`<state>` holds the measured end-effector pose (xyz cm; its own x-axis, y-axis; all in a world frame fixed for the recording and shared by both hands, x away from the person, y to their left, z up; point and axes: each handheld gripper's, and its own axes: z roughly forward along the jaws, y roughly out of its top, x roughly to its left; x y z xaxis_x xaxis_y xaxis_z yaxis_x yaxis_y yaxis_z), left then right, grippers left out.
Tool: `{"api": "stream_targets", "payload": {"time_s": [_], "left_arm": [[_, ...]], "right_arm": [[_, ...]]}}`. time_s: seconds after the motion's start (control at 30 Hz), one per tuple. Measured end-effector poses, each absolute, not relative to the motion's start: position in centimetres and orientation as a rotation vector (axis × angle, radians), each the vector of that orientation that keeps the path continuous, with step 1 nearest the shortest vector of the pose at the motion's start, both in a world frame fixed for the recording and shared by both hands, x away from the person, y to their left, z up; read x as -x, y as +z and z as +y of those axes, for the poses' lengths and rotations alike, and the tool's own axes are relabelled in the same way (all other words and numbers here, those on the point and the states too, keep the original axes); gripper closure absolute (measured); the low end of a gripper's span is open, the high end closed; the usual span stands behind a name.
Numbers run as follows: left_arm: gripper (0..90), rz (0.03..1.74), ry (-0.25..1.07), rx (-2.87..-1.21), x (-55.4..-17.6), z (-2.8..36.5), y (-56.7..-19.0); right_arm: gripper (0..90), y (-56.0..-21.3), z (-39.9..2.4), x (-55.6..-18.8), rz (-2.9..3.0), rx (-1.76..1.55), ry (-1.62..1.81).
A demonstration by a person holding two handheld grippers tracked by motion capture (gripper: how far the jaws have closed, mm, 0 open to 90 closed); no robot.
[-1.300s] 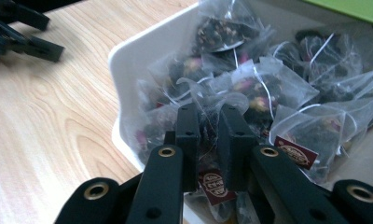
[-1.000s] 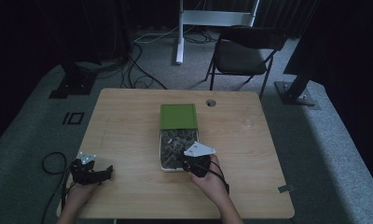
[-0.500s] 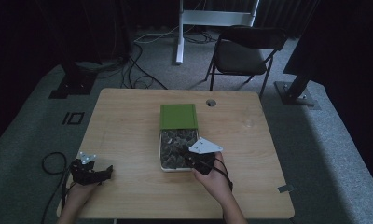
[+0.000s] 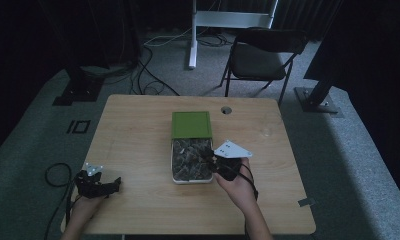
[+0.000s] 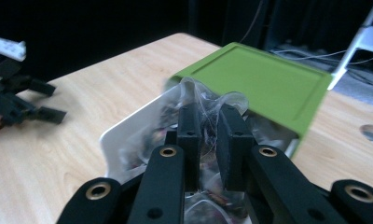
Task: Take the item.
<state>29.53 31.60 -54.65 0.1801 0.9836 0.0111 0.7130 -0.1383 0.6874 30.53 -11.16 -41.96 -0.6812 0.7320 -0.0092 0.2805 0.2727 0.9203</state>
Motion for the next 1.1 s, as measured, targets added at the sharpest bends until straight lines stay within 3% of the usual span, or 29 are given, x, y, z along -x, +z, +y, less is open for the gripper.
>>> {"api": "stream_targets", "payload": {"time_s": [1.1], "left_arm": [[2.3,1.591,0.646,-1.910,-29.5,31.6,-54.7]], "right_arm": [[80.9,-41.2,-19.8,-33.3,1.897,-1.096,1.321]]}}
